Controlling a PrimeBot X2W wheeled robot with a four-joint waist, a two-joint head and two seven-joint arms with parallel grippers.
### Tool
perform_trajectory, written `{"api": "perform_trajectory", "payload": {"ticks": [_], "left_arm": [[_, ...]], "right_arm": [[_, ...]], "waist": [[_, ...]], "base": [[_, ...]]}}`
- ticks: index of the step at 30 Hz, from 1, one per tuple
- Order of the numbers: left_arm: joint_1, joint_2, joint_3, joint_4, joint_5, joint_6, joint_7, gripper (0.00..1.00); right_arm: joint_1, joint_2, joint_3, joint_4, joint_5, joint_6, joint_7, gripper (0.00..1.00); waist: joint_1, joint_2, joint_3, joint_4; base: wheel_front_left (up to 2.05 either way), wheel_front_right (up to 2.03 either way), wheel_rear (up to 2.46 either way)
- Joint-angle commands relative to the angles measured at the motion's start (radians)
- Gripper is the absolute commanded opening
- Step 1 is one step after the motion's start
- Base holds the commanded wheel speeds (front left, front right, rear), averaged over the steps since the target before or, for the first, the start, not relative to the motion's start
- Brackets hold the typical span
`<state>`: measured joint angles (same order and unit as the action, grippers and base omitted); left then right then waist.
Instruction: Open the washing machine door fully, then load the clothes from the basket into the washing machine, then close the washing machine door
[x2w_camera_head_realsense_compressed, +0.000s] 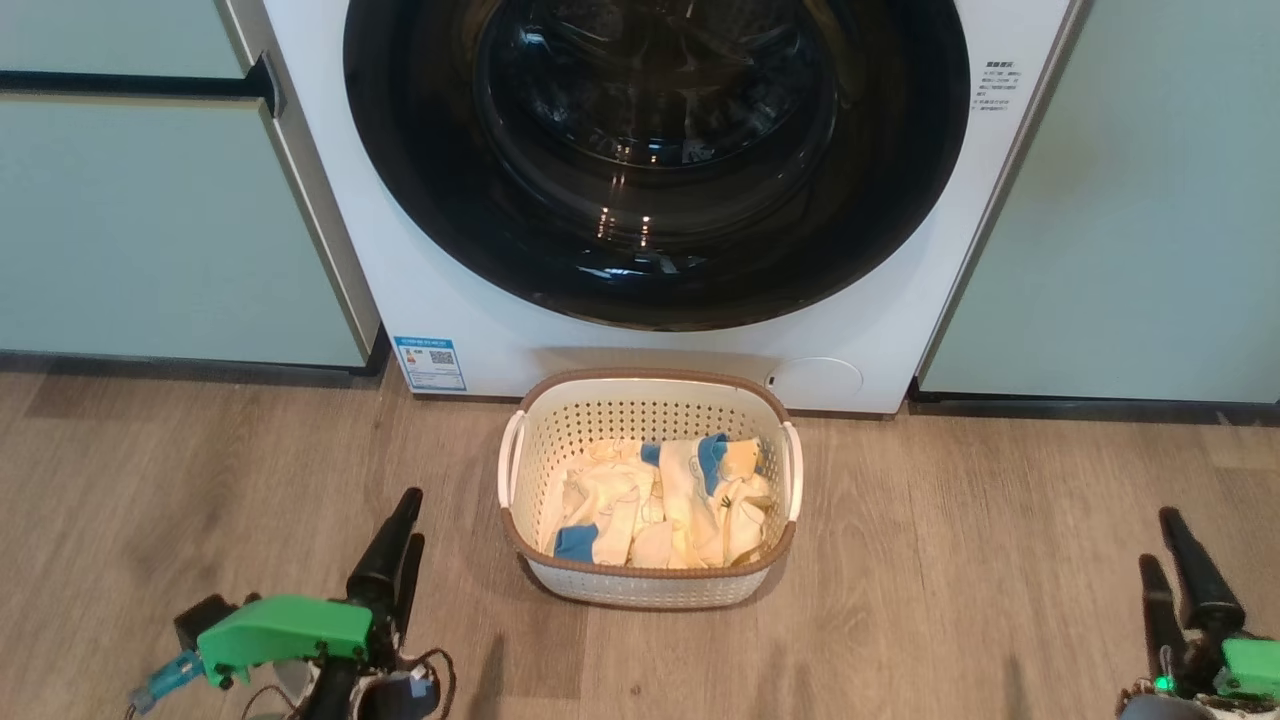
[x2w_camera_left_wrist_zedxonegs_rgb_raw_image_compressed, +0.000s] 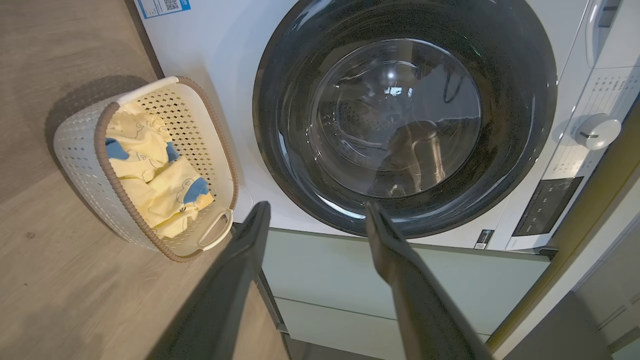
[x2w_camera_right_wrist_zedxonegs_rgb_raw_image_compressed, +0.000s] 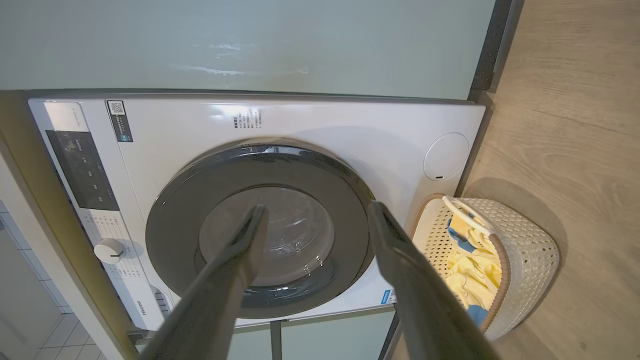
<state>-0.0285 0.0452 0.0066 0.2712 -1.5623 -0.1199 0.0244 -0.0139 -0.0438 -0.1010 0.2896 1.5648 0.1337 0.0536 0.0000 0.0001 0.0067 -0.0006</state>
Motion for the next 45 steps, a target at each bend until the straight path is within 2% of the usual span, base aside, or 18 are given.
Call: {"api": "perform_trajectory", "payload": {"ticks": [1, 9, 16, 29, 36, 45], "left_arm": [[-0.062, 0.021, 0.001, -0.039, 0.024, -0.003, -0.011, 1.0], [-0.077, 0.027, 0.01, -0.039, 0.232, -0.002, -0.041, 1.0], [-0.083, 0.01, 0.032, -0.059, 0.422, 0.004, -0.062, 1.0], [-0.098, 0.039, -0.014, -0.067, 0.746, 0.018, -0.1, 1.0], [-0.107, 0.058, -0.043, -0.065, 0.861, 0.039, -0.121, 1.0], [-0.118, 0.071, -0.073, -0.065, 0.973, 0.057, -0.147, 1.0]], "right_arm": [[-0.065, -0.03, 0.006, -0.04, -0.015, -0.001, -0.012, 1.0], [-0.078, -0.065, 0.047, -0.036, -0.099, -0.001, -0.055, 1.0], [-0.097, -0.087, 0.06, -0.009, -0.232, -0.001, -0.089, 1.0], [-0.109, -0.094, 0.042, -0.006, -0.598, -0.001, -0.129, 1.0], [-0.109, -0.097, 0.045, -0.004, -0.785, -0.002, -0.15, 1.0], [-0.115, -0.095, 0.047, -0.004, -0.937, -0.002, -0.176, 1.0]], "waist": [[0.0, -0.0001, 0.0, 0.0], [0.0, -0.0001, 0.002, 0.001], [0.0, -0.0001, 0.003, 0.001], [0.0, -0.0001, 0.0, 0.001], [0.0, -0.0001, -0.003, -0.001], [0.0, -0.0001, -0.003, -0.003]], "base": [[0.0, 0.0, 0.0], [0.0, 0.0, 0.0], [0.0, 0.0, 0.0], [0.0, 0.0, 0.0], [0.0, 0.0, 0.0], [0.0, 0.0, 0.0]]}}
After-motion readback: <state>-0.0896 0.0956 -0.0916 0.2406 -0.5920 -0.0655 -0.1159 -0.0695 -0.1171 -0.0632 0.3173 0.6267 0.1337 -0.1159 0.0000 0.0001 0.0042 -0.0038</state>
